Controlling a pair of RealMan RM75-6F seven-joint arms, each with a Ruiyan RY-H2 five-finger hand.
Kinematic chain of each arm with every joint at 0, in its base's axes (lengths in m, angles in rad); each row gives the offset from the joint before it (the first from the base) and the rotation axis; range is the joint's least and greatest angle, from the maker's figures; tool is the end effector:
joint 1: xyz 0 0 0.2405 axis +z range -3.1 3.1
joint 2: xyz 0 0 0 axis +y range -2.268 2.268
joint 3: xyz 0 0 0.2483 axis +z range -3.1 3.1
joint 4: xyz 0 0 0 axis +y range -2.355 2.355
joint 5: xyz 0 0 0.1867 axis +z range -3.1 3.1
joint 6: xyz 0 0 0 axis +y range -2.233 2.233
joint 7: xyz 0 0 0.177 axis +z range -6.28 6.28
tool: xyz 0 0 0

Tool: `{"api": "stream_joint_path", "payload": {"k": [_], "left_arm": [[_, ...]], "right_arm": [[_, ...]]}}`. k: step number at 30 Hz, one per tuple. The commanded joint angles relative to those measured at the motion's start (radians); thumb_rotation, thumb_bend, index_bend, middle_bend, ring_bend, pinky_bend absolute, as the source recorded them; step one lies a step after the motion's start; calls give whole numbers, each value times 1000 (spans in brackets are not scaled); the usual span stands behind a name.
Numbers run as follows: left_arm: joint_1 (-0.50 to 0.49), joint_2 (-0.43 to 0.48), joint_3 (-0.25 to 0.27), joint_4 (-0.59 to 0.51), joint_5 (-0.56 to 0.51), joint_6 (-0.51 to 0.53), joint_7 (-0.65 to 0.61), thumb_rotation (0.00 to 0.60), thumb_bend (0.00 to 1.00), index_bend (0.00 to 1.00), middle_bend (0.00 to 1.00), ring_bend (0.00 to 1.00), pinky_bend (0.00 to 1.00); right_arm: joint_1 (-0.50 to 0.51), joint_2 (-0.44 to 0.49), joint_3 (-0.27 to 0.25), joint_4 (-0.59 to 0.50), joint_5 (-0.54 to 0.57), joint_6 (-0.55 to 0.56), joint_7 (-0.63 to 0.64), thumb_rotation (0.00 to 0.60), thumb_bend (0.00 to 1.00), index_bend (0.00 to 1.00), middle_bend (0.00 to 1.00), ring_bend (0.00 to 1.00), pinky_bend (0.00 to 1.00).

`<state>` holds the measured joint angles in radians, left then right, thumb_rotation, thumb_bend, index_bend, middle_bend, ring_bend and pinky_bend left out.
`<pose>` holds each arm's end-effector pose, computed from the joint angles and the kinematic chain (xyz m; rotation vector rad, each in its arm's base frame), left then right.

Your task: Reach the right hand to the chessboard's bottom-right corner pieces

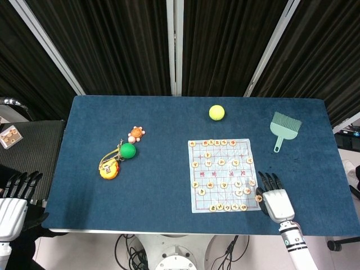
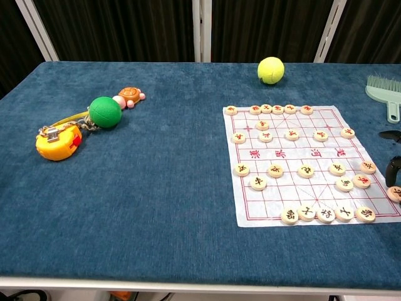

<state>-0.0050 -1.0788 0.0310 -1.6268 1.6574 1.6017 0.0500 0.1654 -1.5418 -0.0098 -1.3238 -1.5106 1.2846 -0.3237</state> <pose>-0.2832 0.1720 0.1823 -1.4742 -0.8119 -0.8972 -0.2906 -0.2181 0.0211 1.6932 -0.8528 0.6848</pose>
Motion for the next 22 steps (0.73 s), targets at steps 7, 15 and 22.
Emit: {"api": "stream_joint_path", "payload": {"k": [7, 15, 22], "left_arm": [[-2, 4, -1, -8, 4, 0, 6, 600, 111, 71, 47, 0, 0], [-1, 5, 0, -18, 7, 1, 16, 600, 111, 71, 47, 0, 0], [-10, 15, -1, -40, 7, -15, 33, 600, 111, 71, 47, 0, 0]], "right_arm": [[3, 14, -10, -15, -6, 1, 9, 600, 235, 387, 0, 0, 0], [-55, 117, -14, -78, -78, 177, 105, 600, 211, 232, 0, 0, 0], [-164, 256, 4, -97, -98, 409, 270, 600, 153, 0, 0, 0, 0]]}}
